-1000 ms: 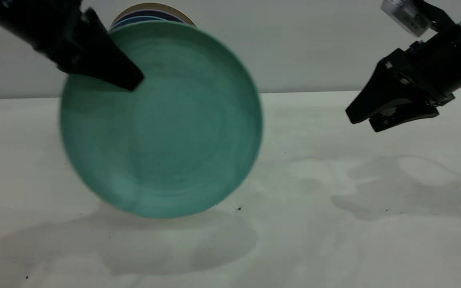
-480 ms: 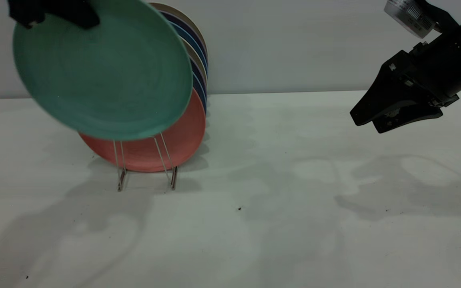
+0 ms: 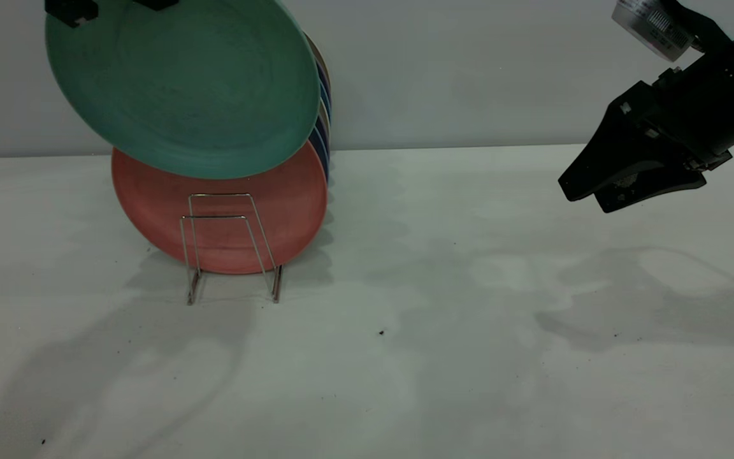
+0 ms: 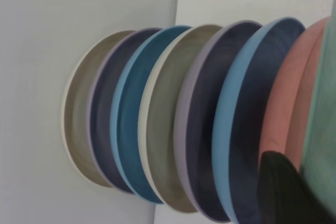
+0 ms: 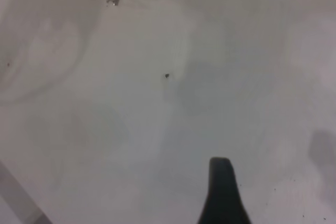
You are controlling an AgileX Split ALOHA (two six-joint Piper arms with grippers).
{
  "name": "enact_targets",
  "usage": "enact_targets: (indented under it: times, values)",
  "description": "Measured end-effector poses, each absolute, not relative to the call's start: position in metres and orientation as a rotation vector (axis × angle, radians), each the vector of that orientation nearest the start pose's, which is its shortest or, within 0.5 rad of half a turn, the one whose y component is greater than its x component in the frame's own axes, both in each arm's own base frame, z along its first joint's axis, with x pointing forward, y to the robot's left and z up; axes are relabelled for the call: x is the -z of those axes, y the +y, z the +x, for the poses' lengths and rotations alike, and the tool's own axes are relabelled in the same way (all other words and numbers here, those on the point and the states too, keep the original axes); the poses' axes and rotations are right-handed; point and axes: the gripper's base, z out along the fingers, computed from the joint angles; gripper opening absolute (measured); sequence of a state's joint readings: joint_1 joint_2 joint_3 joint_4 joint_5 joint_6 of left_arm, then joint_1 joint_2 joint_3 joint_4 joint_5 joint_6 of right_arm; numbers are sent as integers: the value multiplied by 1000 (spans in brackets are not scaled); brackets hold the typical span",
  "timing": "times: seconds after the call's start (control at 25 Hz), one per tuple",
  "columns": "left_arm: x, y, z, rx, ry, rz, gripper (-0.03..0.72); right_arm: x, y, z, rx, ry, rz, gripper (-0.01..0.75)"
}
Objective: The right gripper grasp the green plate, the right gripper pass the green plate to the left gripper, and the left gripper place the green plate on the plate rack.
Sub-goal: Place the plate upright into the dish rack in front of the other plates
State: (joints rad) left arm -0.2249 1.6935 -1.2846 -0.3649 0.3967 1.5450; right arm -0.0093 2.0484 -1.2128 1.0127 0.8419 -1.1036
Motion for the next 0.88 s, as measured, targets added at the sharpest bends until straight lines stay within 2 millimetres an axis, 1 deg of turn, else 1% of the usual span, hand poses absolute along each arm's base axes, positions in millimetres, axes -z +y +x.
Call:
enact_targets:
  times: [0.16, 0.44, 0.64, 0.88]
  values:
    - [-278, -99, 376, -356, 1683, 1565, 107, -133, 54, 383, -873, 2590, -496, 567]
    - [-261, -100, 381, -348, 1706, 1620, 107, -133, 54, 382, -873, 2592, -495, 567]
    - [-239, -99, 387, -363, 1722, 1708, 107, -133, 54, 382, -873, 2592, -495, 567]
    - [-208, -100, 397, -340, 1766, 1750, 107, -133, 54, 382, -873, 2592, -495, 567]
